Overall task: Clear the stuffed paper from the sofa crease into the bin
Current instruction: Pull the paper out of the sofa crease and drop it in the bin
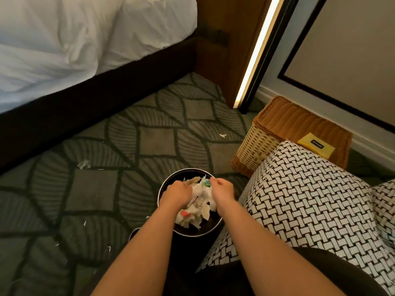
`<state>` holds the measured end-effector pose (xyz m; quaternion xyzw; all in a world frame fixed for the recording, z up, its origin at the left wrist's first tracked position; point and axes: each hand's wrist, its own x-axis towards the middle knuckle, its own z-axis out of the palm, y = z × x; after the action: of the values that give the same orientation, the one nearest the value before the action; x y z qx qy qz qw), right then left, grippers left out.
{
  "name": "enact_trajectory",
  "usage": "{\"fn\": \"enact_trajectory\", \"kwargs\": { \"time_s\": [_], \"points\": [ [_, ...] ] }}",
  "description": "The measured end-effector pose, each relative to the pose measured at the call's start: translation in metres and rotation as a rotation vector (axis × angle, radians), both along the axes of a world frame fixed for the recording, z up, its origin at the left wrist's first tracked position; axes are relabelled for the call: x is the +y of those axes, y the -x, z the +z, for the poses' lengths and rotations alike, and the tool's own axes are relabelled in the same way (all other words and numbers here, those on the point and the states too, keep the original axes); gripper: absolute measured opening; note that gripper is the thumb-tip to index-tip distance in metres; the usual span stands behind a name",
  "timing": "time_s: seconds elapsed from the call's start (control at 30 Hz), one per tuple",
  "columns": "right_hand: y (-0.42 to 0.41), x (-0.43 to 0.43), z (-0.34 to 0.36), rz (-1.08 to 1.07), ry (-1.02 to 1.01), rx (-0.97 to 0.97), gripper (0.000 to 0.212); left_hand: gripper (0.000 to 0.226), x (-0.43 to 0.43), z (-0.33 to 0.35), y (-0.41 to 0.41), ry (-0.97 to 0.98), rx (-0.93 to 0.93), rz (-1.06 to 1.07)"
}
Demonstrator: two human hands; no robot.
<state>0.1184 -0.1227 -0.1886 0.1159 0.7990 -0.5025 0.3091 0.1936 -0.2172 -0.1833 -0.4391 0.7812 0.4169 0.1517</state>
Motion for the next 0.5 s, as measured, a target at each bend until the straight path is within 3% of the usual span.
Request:
{"fn": "enact_trajectory", "kwargs": {
  "time_s": [0.13, 0.33, 0.5],
  "points": [
    [0.006, -0.003, -0.008, -0.008, 0.015, -0.084, 0.025, 0.038, 0.003, -0.005, 0.011, 0.006, -0.026, -0.131],
    [0.014, 0.0, -0.004, 0.026, -0.03, -0.15, 0.03, 0.045, 0.009, -0.009, 0.012, 0.042, -0.101, -0.206],
    [0.009, 0.007, 0.028, 0.061, 0.043, -0.184, 0.029, 0.028, 0.025, 0.011, 0.004, 0.051, 0.068, -0.186]
  ]
}}
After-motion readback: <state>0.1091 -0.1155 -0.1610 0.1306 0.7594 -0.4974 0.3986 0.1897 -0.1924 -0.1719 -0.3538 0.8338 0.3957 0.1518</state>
